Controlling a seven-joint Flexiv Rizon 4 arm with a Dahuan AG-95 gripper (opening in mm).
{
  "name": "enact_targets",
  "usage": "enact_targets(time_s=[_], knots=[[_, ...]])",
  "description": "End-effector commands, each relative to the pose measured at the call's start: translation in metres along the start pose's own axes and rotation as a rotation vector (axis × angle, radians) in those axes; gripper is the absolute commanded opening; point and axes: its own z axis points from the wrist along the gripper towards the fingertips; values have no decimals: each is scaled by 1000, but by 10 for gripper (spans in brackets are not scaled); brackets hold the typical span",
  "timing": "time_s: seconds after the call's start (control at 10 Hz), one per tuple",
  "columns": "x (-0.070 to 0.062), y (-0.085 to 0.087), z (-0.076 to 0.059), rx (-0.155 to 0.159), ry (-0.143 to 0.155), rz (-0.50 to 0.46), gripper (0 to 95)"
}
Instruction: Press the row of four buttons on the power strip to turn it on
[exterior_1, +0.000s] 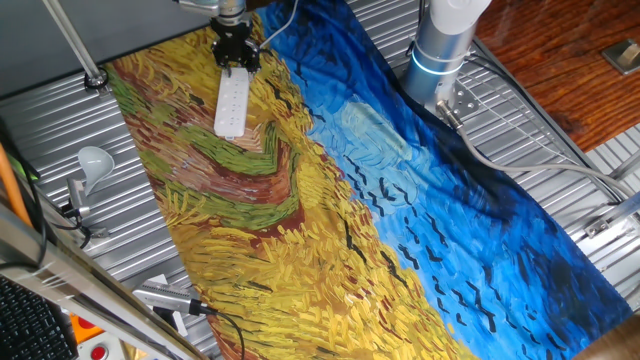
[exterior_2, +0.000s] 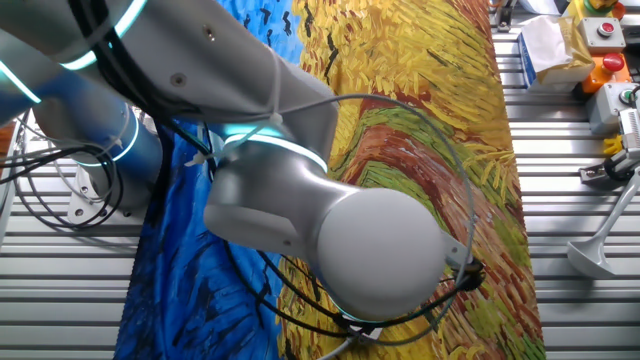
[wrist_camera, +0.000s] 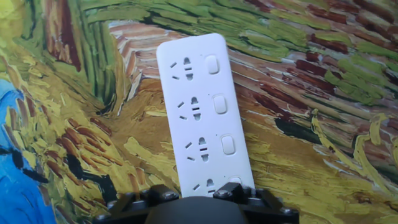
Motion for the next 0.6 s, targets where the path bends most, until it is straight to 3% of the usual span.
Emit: enact_targets(time_s=[0.1,0.6], knots=[[1,-3,0,-6,-5,5,0],[0,-3,-2,-4,-5,28,0]])
